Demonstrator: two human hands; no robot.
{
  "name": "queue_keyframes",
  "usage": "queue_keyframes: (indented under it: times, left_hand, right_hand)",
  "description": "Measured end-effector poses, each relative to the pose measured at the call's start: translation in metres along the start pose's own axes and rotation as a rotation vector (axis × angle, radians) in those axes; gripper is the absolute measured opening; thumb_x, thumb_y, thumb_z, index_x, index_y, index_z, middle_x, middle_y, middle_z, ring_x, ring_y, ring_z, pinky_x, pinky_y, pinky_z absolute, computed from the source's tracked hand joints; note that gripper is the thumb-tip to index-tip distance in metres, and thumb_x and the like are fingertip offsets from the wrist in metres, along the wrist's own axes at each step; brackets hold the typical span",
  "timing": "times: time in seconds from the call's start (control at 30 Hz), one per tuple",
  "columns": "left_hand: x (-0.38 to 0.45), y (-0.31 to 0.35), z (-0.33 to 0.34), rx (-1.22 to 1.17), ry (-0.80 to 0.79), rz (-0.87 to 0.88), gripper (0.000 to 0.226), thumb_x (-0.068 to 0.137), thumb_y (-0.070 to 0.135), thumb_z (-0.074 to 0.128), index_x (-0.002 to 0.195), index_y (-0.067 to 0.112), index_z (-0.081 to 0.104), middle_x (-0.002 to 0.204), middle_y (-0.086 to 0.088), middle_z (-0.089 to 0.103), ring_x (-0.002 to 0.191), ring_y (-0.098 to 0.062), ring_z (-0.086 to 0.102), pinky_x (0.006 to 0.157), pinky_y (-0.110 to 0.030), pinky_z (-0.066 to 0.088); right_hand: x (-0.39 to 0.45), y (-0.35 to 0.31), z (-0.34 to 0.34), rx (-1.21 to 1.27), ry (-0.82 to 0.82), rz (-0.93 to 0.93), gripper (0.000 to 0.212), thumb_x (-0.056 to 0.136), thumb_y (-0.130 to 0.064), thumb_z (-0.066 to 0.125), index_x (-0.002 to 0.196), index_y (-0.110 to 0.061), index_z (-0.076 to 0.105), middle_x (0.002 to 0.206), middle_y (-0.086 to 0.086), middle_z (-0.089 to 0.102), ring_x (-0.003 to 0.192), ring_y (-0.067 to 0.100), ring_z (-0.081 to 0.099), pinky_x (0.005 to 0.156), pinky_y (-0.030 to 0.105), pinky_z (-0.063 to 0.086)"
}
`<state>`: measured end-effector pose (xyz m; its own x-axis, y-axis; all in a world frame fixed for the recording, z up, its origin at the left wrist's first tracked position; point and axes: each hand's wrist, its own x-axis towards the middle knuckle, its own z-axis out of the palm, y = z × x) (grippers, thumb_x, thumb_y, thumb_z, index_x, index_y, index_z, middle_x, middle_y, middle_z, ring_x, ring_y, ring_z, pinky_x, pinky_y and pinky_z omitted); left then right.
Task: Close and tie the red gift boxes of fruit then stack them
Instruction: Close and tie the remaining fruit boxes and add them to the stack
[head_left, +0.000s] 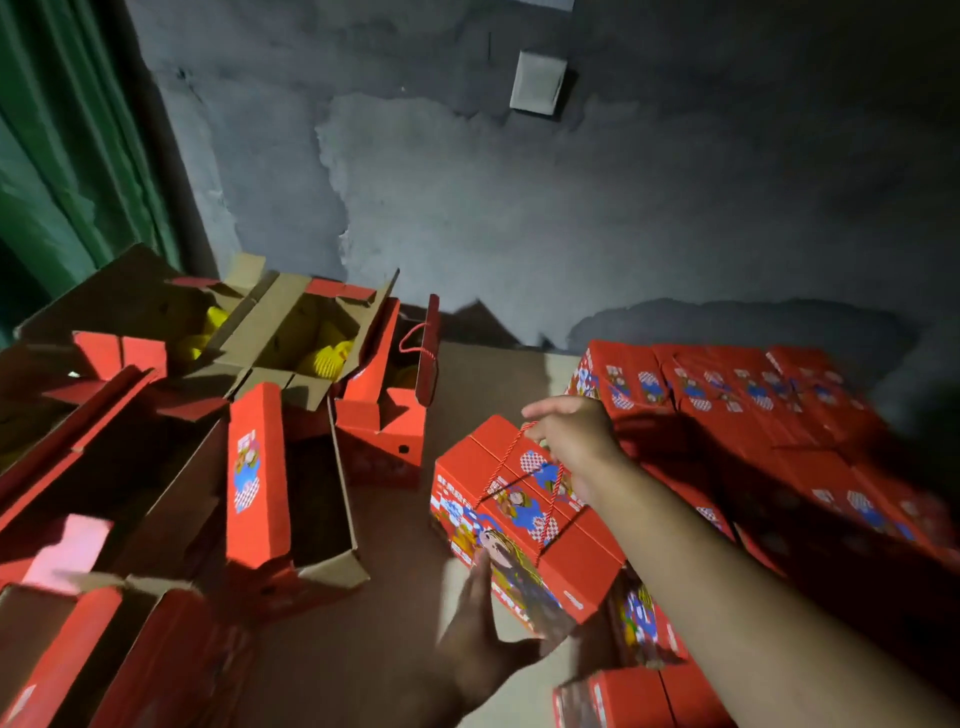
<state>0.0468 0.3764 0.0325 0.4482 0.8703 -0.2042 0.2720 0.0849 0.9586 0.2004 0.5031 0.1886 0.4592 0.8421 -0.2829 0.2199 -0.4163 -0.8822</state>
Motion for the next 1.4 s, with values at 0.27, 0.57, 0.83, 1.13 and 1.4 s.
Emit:
queue_keyframes:
  times: [0.27,0.57,0.83,1.13,1.4]
  left_hand:
    - [0.13,-0.004,0.026,0.064,-0.009,0.03,0.141,0.063,0.02,0.095,0.161,0.02,-0.006,0.165,-0.004,0.013,0.146,-0.006,0.025,0.105,-0.006,0.033]
    - [0.251,0.007,0.01,0.044,0.066,0.185,0.121,0.077,0.004,0.084,0.158,0.025,-0.004,0.155,-0.003,0.039,0.136,-0.012,0.048,0.098,-0.004,0.038]
    - [0.302,0.013,0.0,0.045,0.001,0.256,0.096,0.084,-0.007,0.073,0.153,0.027,0.014,0.145,-0.014,0.052,0.129,-0.024,0.055,0.107,-0.036,0.048]
    - [0.275,0.006,-0.024,0.398,0.105,0.164,0.057,0.086,0.019,0.078,0.138,0.011,0.057,0.132,-0.007,0.065,0.12,-0.024,0.06,0.095,-0.021,0.041]
    - [0.186,-0.069,-0.074,-0.412,0.784,-0.333,0.008,0.099,0.022,0.064,0.107,0.018,0.066,0.101,-0.008,0.071,0.094,-0.024,0.07,0.089,-0.056,0.058]
  right_hand:
    - [0.107,-0.002,-0.007,0.07,0.084,-0.021,0.028,0.08,0.01,0.066,0.08,-0.017,0.076,0.07,-0.001,0.072,0.04,-0.005,0.052,0.054,0.018,0.038]
    - [0.208,-0.011,-0.013,-0.004,0.119,-0.12,0.025,0.084,0.004,0.065,0.086,-0.016,0.079,0.074,-0.004,0.071,0.051,-0.002,0.06,0.053,0.014,0.044]
    - [0.246,0.02,-0.025,-0.257,0.161,-0.343,0.03,0.084,-0.008,0.062,0.071,-0.033,0.073,0.09,-0.013,0.075,0.078,0.003,0.067,0.07,0.02,0.049]
    - [0.214,0.101,-0.012,-0.899,0.029,-0.296,0.044,0.093,-0.015,0.06,0.137,-0.02,0.061,0.144,0.014,0.044,0.134,0.037,0.039,0.116,0.039,0.032]
    - [0.136,0.121,-0.004,-0.567,0.145,-0.444,0.063,0.082,0.0,0.066,0.142,-0.019,0.058,0.165,0.009,0.02,0.154,0.026,0.023,0.124,0.03,0.025]
